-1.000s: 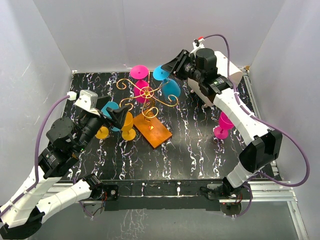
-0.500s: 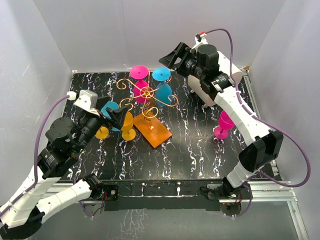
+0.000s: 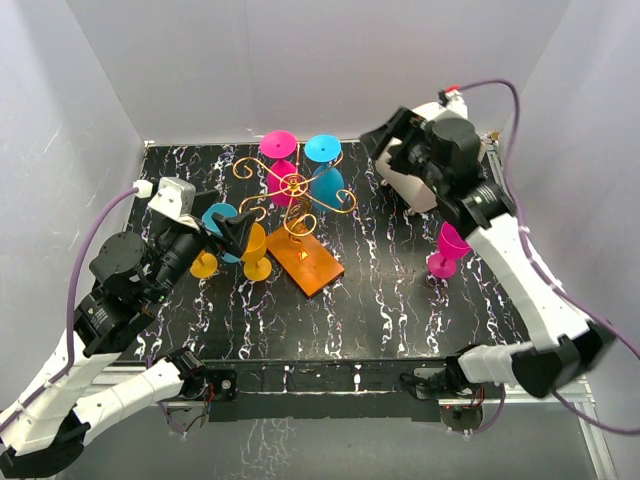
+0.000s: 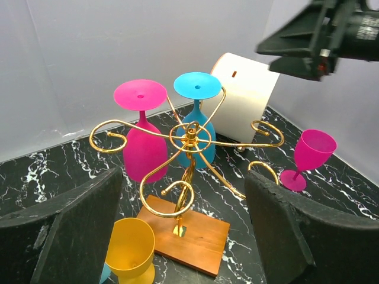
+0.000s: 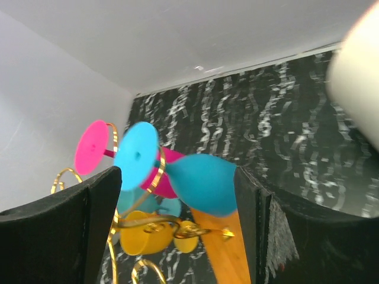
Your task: Place the wine glass upside down on the wine glass rack
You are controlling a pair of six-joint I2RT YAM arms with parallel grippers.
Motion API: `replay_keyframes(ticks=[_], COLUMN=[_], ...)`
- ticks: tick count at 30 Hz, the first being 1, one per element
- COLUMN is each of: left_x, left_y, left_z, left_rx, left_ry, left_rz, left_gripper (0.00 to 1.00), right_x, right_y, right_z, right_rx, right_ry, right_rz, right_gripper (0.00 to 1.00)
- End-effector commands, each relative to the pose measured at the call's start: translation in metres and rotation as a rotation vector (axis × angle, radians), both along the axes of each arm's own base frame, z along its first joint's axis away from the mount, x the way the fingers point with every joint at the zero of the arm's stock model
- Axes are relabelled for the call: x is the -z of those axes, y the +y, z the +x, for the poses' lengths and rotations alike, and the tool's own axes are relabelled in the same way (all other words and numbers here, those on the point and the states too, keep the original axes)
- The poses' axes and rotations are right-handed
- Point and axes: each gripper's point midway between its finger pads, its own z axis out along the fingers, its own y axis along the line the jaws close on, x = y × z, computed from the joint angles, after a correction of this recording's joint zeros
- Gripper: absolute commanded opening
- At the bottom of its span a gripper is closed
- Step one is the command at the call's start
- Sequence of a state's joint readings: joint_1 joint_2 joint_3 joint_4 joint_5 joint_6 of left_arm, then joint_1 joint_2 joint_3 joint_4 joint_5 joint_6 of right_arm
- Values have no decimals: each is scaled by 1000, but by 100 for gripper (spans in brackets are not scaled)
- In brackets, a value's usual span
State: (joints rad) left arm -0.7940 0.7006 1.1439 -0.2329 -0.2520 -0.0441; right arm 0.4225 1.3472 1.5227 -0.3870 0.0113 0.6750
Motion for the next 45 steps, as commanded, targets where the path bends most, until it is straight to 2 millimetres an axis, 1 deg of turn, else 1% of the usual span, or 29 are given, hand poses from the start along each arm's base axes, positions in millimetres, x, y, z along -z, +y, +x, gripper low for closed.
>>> replay_keyframes(ticks=[1,4,6,9,12,13,15,16,20,22,26,32,37,42,45], left_x=[-10,-9,-10,-11,-12,-13,-13,-12,-13,-13,-15,-16,-18,-20,-20], left_y=[1,-3,-7,-11,-15,-16,-17,-17,-17,-16,-17,-18,-19,-20,-22], left_z=[0,1,2,4,5,5,5,5,5,5,5,4,2,1,0], left_rx=[0,12,22,36,44,48,51,51,49,49,52,62,69,81,90], left_ry=[-28,-36,-42,-49,-51,-52,-49,-48,-45,-45,-47,-50,-51,-50,-48], left_rz=[-11,-12,-13,-14,-16,-16,-16,-15,-15,-18,-20,-20,-21,-22,-21], left_gripper=[82,82,82,82,82,82,82,82,82,82,82,82,82,83,83], right_x=[12,44,63,89,113,124,141,150,182,193,203,210,217,224,224], right_y=[-73,-120,-140,-164,-173,-175,-176,-176,-177,-179,-181,-180,-176,-174,-174], right_z=[-31,-55,-68,-82,-86,-86,-85,-85,-81,-78,-71,-66,-65,-64,-65], right_rx=[263,424,492,580,605,603,586,576,522,504,475,428,391,368,365], right_ry=[-11,63,122,228,307,334,380,402,485,514,531,546,562,581,583], right_rz=[-147,-281,-363,-458,-511,-526,-542,-547,-567,-567,-561,-568,-571,-582,-587], right_gripper=[72,65,62,60,59,58,51,49,43,42,38,27,23,13,1])
